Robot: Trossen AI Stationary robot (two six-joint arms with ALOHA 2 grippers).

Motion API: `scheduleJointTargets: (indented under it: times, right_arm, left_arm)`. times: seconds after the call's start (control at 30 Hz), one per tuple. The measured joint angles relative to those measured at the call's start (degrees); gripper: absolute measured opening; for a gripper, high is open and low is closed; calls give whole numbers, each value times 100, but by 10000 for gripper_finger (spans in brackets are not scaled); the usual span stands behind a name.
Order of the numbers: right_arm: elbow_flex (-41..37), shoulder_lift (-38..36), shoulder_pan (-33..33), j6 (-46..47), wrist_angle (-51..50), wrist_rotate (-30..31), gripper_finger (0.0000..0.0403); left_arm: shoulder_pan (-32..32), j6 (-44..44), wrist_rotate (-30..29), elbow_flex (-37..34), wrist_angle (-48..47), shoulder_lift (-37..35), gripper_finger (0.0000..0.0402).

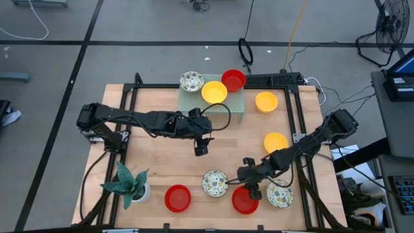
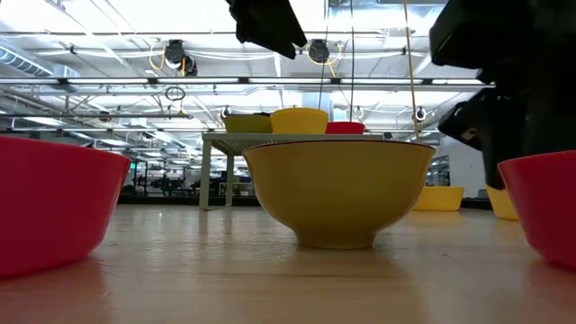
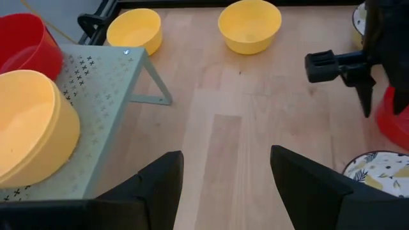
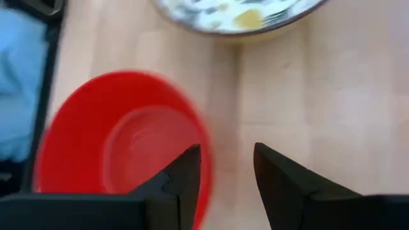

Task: Pick & Place Mini bowls
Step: Stack the red bowl on top of the other red bowl on the shelf

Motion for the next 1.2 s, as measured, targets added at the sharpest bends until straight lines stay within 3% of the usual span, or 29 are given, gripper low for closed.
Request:
scheduleJointTargets:
  times: [0.3, 0.6, 0.87, 1.2]
  right_arm:
    - [-165, 2, -149, 337, -25, -304, 62]
    - [-247, 0, -226, 458, -21, -164, 87]
    - [-247, 0, -396, 373, -53, -263, 8]
    - [-251, -397, -1069, -220, -755, -728, 2]
  left_arm:
    - [2, -7, 0, 0, -13, 0, 239]
    - [2, -9, 0, 0, -19, 2, 239]
    - [2, -11, 0, 0, -55, 2, 239]
    - [2, -36, 0, 0, -146, -39, 239]
